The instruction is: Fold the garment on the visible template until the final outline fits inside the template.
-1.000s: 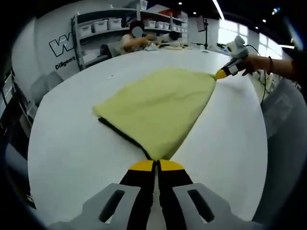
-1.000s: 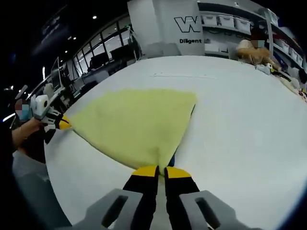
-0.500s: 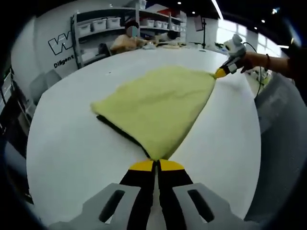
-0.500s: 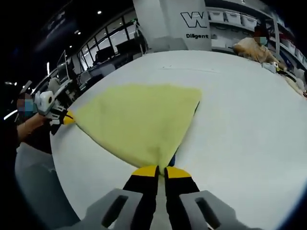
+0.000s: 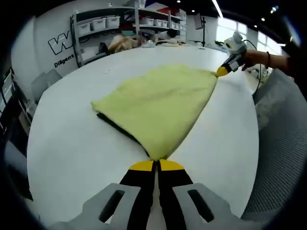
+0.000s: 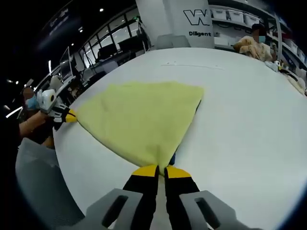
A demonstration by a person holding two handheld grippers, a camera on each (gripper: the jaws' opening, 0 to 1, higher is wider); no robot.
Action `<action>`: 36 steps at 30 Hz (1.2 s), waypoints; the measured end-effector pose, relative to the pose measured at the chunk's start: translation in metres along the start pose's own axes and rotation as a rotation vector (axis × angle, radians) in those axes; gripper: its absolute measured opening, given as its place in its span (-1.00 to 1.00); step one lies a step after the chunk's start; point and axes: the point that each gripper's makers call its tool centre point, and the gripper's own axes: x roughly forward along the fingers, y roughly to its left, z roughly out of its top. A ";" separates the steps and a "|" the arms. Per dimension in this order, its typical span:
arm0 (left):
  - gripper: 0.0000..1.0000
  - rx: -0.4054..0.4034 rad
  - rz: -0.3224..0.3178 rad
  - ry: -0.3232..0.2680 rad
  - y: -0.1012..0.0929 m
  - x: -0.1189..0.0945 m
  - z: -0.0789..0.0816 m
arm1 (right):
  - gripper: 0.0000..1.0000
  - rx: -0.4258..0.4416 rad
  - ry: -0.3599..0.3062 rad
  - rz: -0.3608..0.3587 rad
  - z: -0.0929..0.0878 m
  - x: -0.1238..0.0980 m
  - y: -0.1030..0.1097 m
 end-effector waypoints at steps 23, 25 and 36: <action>-0.25 -0.295 0.077 -0.083 0.008 -0.007 0.015 | -0.16 0.047 -0.086 -0.067 0.023 -0.017 -0.001; -0.05 -0.343 0.088 -0.108 0.010 -0.012 0.022 | 0.05 0.047 -0.105 -0.067 0.029 -0.022 0.003; 0.68 -0.414 0.118 -0.162 0.000 -0.038 0.055 | 0.62 0.001 -0.173 -0.040 0.058 -0.052 0.039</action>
